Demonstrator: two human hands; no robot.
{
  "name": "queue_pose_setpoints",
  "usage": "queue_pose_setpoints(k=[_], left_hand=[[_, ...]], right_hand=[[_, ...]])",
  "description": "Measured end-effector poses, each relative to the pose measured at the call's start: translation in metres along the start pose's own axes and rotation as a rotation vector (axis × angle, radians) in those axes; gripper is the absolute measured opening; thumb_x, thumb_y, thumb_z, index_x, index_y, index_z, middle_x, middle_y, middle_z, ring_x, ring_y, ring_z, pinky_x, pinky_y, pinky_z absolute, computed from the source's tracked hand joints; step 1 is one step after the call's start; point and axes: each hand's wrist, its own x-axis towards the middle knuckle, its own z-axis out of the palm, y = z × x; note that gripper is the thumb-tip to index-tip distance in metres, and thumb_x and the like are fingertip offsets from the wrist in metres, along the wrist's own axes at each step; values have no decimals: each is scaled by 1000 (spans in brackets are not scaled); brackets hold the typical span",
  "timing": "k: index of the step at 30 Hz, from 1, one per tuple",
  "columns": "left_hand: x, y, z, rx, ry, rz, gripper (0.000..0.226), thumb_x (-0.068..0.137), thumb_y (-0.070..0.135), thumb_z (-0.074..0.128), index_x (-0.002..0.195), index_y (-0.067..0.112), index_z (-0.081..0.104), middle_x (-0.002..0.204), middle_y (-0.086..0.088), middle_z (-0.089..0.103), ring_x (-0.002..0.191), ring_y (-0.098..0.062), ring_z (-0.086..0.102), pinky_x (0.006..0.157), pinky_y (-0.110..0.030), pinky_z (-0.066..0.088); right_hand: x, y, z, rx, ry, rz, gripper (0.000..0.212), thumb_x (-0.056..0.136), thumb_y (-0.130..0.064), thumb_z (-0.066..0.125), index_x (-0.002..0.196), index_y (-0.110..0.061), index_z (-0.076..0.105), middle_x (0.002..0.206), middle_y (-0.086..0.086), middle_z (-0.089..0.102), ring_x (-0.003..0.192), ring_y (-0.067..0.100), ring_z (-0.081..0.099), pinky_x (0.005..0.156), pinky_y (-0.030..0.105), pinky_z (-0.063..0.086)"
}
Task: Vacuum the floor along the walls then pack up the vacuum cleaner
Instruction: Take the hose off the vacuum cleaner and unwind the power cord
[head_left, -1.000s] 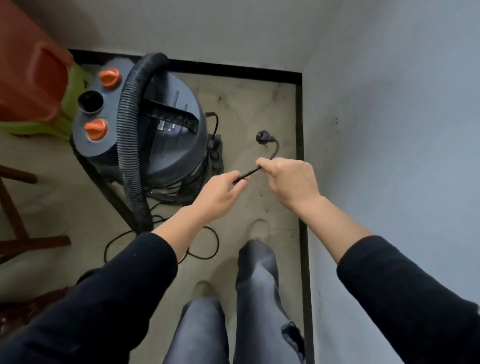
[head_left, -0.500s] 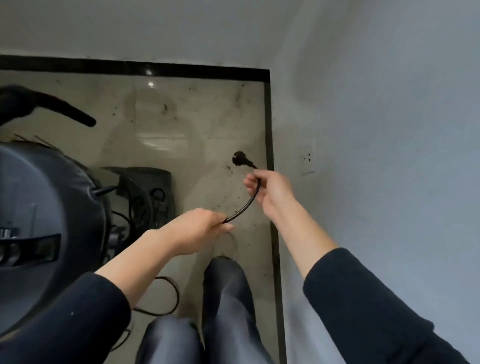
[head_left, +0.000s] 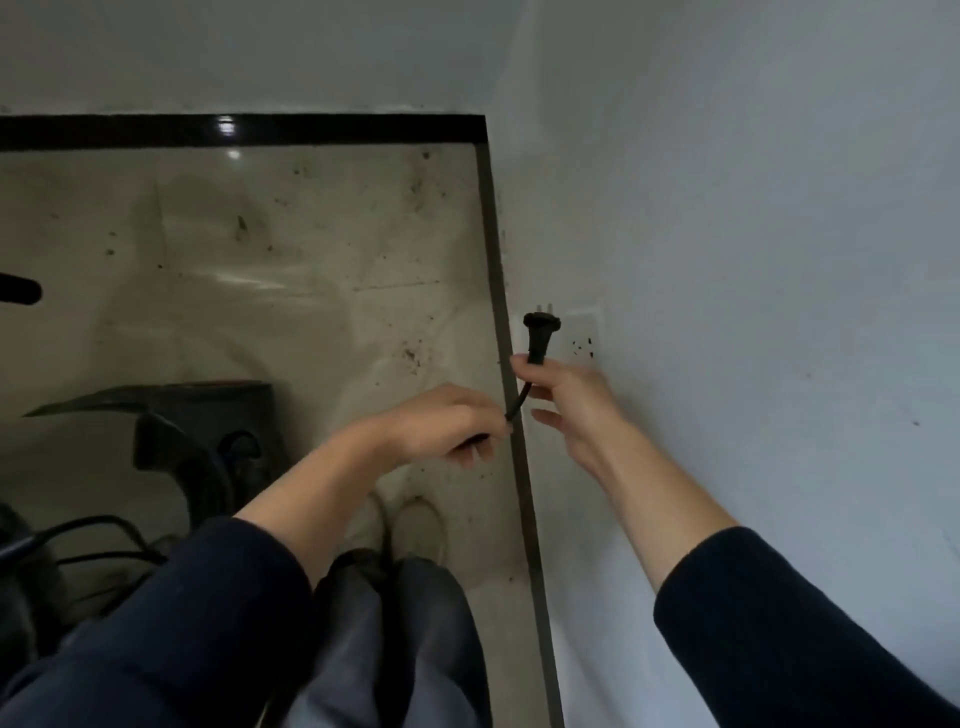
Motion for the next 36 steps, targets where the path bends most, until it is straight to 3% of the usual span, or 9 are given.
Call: queue_pose_setpoints(k=[7,12,17,22,25,27,29,31,36], left_hand=[[33,7,27,250,31,127,27,103,33,44,99,19,67,71,15,50,71,-2,48,65,-18,38],[41,6,24,258,53,135,25,102,29,47,119,21,62,69,10,52,61,0,49,60,-17,39],[60,7,21,461,189,209,32,103,35,40,110,16,65,63,7,46,54,-7,42,54,-26,31],[79,-2,17,512,235,102,29,106,26,35,94,9,55,66,1,47,54,-12,39,45,-19,25],[83,1,21,443,289,118,14,104,35,38,110,26,47,66,2,49,55,-12,44,50,-25,31],[88,4,23,452,304,130,23,105,34,38,118,21,51,64,4,47,54,-11,42,49,-26,29],[97,6,25,440,300,133,27,105,30,37,120,16,55,65,4,46,54,-10,41,48,-25,27],[106,9,26,338,329,122,27,105,27,37,118,14,57,66,2,46,54,-11,40,48,-24,28],[114,8,30,-42,397,73,25,105,24,37,115,16,59,70,-1,46,54,-11,38,43,-15,32]], right_hand=[[8,-9,-25,256,-23,70,6,83,-19,68,85,-15,64,78,-3,61,76,9,54,74,28,40],[13,0,-34,151,7,108,20,81,-31,74,93,-16,69,88,0,66,82,12,56,70,27,43],[14,7,-36,70,198,-78,16,87,-27,69,100,-16,69,92,-1,63,85,12,57,84,32,48],[3,30,-47,-755,288,-406,42,94,-13,52,136,-8,49,130,6,54,118,20,50,96,27,39],[0,42,-52,-1207,262,-632,35,79,3,56,113,0,61,109,15,60,105,33,54,89,37,47],[5,42,-54,-1488,271,-798,35,65,5,60,99,5,66,95,22,62,95,39,59,88,44,51],[4,35,-54,-1972,109,-755,50,83,-8,56,129,10,49,126,27,51,124,42,44,111,55,28],[9,27,-63,-2278,2,-672,55,100,-19,39,146,6,25,149,25,30,140,41,21,117,56,4],[13,25,-69,-2587,-37,-599,60,104,-31,32,151,1,15,157,25,14,145,44,8,115,56,-6]])
